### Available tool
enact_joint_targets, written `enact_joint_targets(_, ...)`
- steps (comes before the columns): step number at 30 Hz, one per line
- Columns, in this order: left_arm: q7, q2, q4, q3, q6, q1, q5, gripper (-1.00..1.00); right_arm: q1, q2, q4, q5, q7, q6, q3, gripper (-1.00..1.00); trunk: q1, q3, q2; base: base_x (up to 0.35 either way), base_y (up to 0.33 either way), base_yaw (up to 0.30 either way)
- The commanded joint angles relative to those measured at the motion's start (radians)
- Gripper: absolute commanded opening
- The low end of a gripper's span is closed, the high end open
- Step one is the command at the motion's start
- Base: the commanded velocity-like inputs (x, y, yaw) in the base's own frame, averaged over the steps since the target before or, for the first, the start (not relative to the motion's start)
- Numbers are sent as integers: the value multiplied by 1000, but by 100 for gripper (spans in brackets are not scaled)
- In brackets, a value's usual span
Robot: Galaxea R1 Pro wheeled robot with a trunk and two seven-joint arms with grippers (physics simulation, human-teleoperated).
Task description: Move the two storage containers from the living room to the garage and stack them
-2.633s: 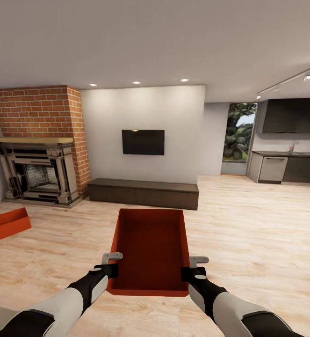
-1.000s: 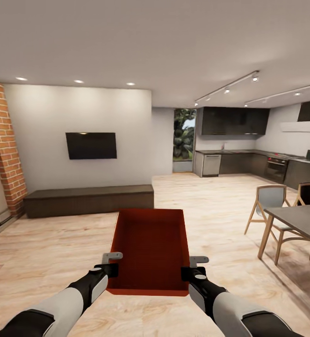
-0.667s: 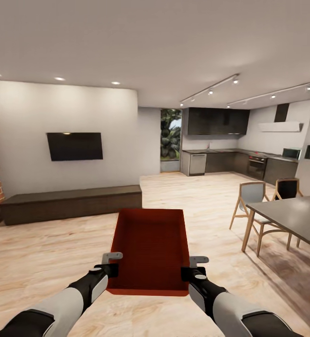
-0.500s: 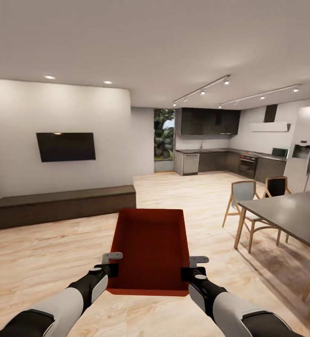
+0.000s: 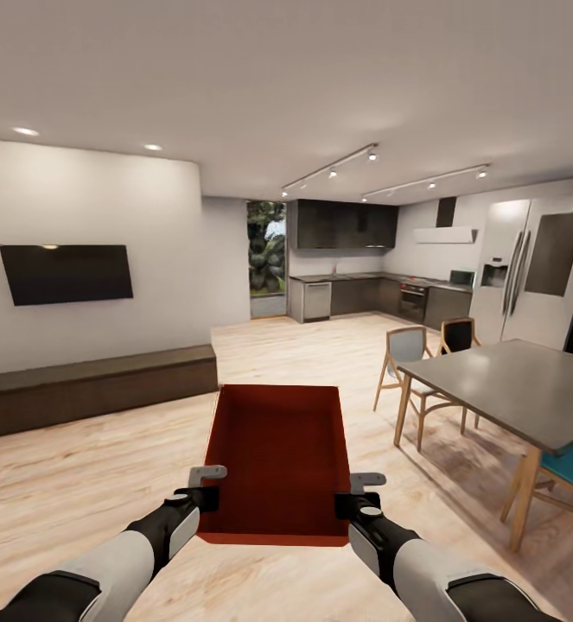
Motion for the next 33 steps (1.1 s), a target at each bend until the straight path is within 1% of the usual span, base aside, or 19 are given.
enact_joint_targets(1, 15, 0, -9, 31, -2, 0, -15, -100, 0, 3, 5, -21, -2, -6, -3, -100, 0, 0, -1, 0, 0, -289)
enact_joint_targets(33, 15, 0, -9, 31, -2, 0, -15, -100, 0, 3, 5, -21, -5, -6, -3, -100, 0, 0, -1, 0, 0, -289)
